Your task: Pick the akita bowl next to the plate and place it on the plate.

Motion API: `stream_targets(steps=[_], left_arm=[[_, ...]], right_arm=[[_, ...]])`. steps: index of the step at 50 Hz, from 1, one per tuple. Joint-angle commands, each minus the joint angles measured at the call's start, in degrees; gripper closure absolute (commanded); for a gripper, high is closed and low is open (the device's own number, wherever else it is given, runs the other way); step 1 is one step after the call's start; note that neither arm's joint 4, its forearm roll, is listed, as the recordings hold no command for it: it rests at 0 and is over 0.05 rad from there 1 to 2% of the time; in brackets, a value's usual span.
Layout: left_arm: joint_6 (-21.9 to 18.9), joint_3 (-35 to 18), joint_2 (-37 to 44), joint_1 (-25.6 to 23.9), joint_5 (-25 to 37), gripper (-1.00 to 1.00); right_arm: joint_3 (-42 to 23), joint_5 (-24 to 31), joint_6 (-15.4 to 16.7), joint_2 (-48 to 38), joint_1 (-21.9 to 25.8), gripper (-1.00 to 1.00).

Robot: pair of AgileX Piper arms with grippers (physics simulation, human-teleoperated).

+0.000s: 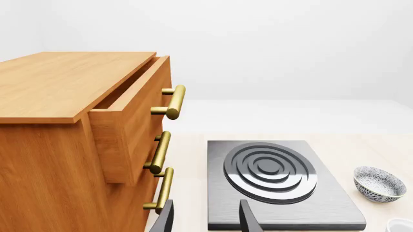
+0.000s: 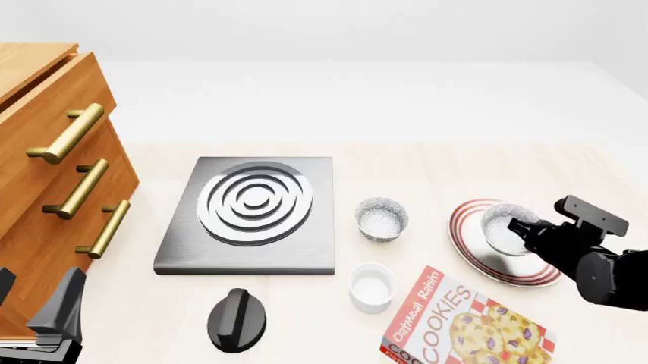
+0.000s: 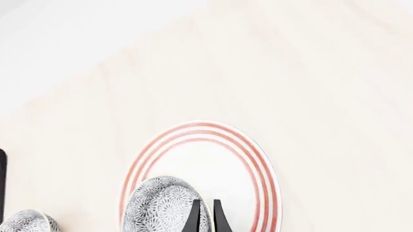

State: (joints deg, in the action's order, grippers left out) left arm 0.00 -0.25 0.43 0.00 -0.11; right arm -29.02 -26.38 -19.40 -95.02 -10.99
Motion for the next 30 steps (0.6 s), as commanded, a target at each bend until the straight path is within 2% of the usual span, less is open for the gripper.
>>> stream_targets(steps=[1, 30], left_arm=[[0.0, 0.0, 0.0, 0.0, 0.0, -1.0], [0.0, 0.0, 0.0, 0.0, 0.0, -1.0]], right_arm=[[-0.7, -0.8, -0.5, -1.8, 0.0, 1.0], [-1.3, -1.8, -0.3, -4.4, 0.4, 1.0]])
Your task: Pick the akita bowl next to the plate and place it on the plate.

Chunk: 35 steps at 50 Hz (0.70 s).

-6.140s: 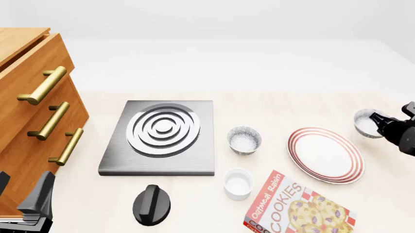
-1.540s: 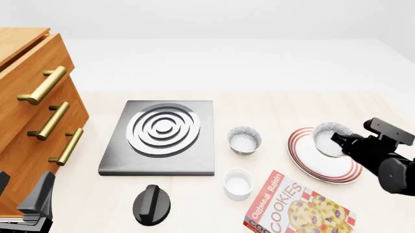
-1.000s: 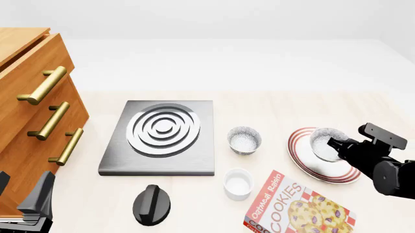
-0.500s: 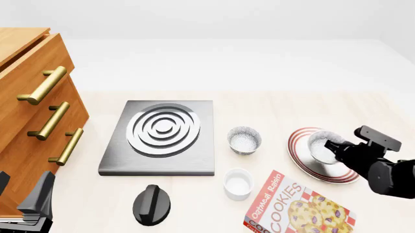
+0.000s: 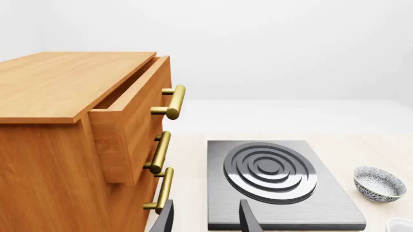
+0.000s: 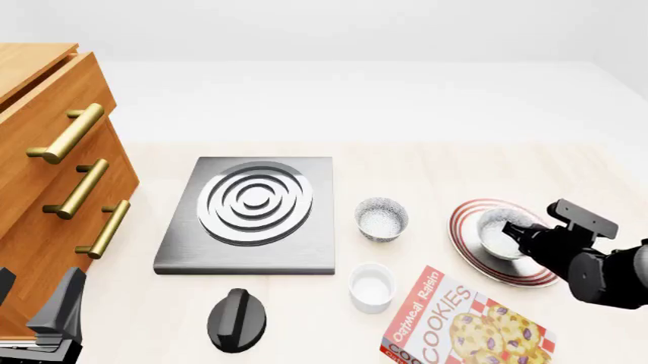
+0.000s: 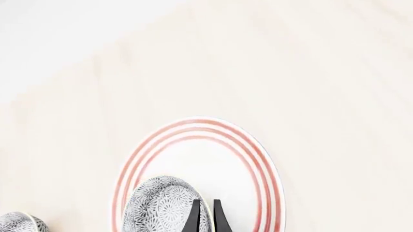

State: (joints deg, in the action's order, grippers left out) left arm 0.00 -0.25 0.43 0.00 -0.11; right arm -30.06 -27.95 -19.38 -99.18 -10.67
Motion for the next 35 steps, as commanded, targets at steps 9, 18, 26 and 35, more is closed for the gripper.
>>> stream_targets(steps=[9, 18, 26, 35], left_arm=[[0.0, 0.0, 0.0, 0.0, 0.0, -1.0], [0.0, 0.0, 0.0, 0.0, 0.0, -1.0], [0.0, 0.0, 0.0, 0.0, 0.0, -1.0], [0.0, 0.0, 0.0, 0.0, 0.0, -1.0]], right_arm=[[-0.2, -0.4, -0.3, -0.5, 0.1, 1.0], [-0.3, -0.4, -0.4, -0.7, -0.1, -1.0], [-0.2, -0.3, -0.4, -0.4, -0.2, -1.0], [-0.5, 1.6, -0.7, 2.0, -0.3, -1.0]])
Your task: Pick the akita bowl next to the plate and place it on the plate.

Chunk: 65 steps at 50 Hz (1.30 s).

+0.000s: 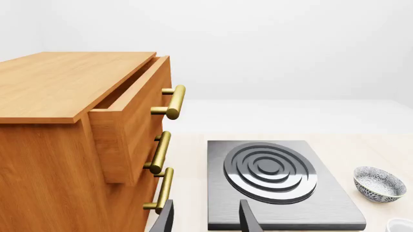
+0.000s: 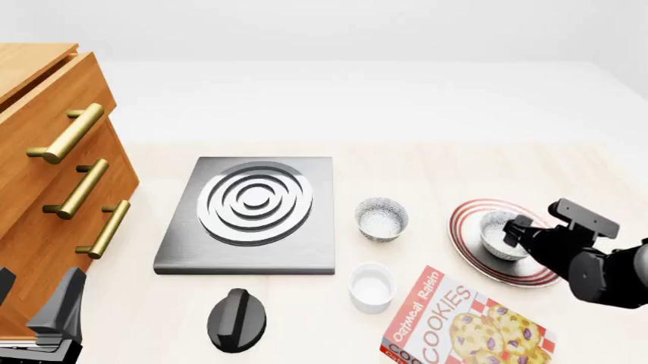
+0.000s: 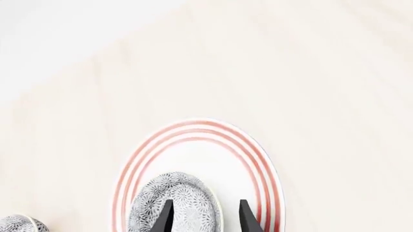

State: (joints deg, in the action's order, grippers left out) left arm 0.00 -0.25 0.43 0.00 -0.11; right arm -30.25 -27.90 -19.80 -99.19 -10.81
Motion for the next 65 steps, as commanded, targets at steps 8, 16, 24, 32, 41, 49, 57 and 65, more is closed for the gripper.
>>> stream_targets(steps=[8, 16, 24, 32, 41, 49, 57, 65], left_arm=[[0.0, 0.0, 0.0, 0.0, 0.0, -1.0], [0.0, 0.0, 0.0, 0.0, 0.0, -1.0], [0.0, 0.0, 0.0, 0.0, 0.0, -1.0], [0.0, 0.0, 0.0, 0.0, 0.0, -1.0], [0.0, 0.0, 0.0, 0.0, 0.0, -1.0], [0.0, 0.0, 0.0, 0.0, 0.0, -1.0], [0.0, 0.0, 0.0, 0.0, 0.0, -1.0], [0.0, 0.0, 0.0, 0.0, 0.0, -1.0]], right_arm=[[-0.7, 4.3, -0.3, 5.6, -0.8, -1.0], [-0.7, 7.7, -0.6, 11.1, -1.1, -1.0], [0.8, 8.8, 2.7, 18.7, -2.2, -1.0], [1.4, 9.7, 2.8, 21.4, -2.3, -1.0], [2.7, 10.0, 4.1, 26.6, -3.3, -1.0], [4.5, 9.5, 5.4, 31.4, -4.3, -1.0], [7.3, 9.1, 6.0, 36.8, -4.3, -1.0], [9.0, 10.6, 6.3, 43.2, -3.7, -1.0]])
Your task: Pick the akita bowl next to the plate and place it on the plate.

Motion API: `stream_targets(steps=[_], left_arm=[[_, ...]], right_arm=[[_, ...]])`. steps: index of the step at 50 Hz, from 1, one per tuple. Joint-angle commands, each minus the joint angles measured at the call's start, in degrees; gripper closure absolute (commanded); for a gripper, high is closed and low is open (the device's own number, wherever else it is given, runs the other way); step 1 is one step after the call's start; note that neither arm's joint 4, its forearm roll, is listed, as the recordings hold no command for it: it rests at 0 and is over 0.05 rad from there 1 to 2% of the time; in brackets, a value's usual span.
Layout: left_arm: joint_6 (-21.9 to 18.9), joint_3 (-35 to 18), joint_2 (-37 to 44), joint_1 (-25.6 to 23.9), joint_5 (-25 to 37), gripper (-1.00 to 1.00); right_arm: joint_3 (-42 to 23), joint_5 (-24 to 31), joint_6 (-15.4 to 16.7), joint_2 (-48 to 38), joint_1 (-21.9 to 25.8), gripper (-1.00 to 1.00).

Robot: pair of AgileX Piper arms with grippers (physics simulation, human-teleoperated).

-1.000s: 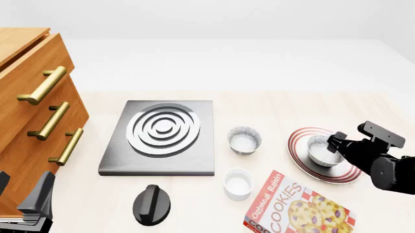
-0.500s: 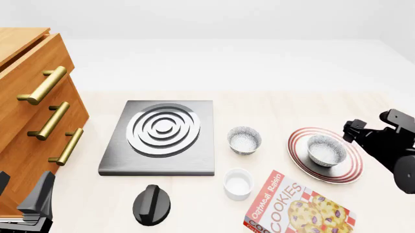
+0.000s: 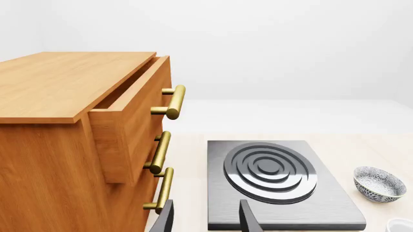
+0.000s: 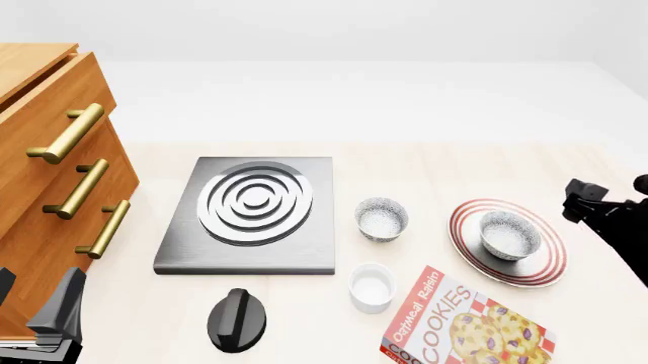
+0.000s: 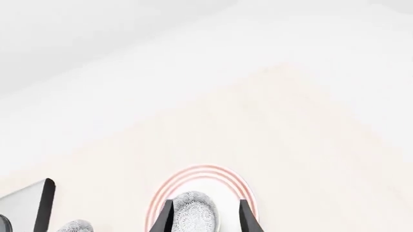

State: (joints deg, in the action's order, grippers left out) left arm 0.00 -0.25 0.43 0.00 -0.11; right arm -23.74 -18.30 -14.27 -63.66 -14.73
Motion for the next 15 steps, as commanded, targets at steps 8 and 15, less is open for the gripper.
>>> stream_targets(steps=[8, 15], left_arm=[[0.0, 0.0, 0.0, 0.0, 0.0, -1.0], [0.0, 0.0, 0.0, 0.0, 0.0, -1.0]], right_arm=[[4.4, 0.8, 0.8, 10.6, 1.1, -1.0], [6.5, -0.7, 0.9, 12.8, 1.2, -1.0]])
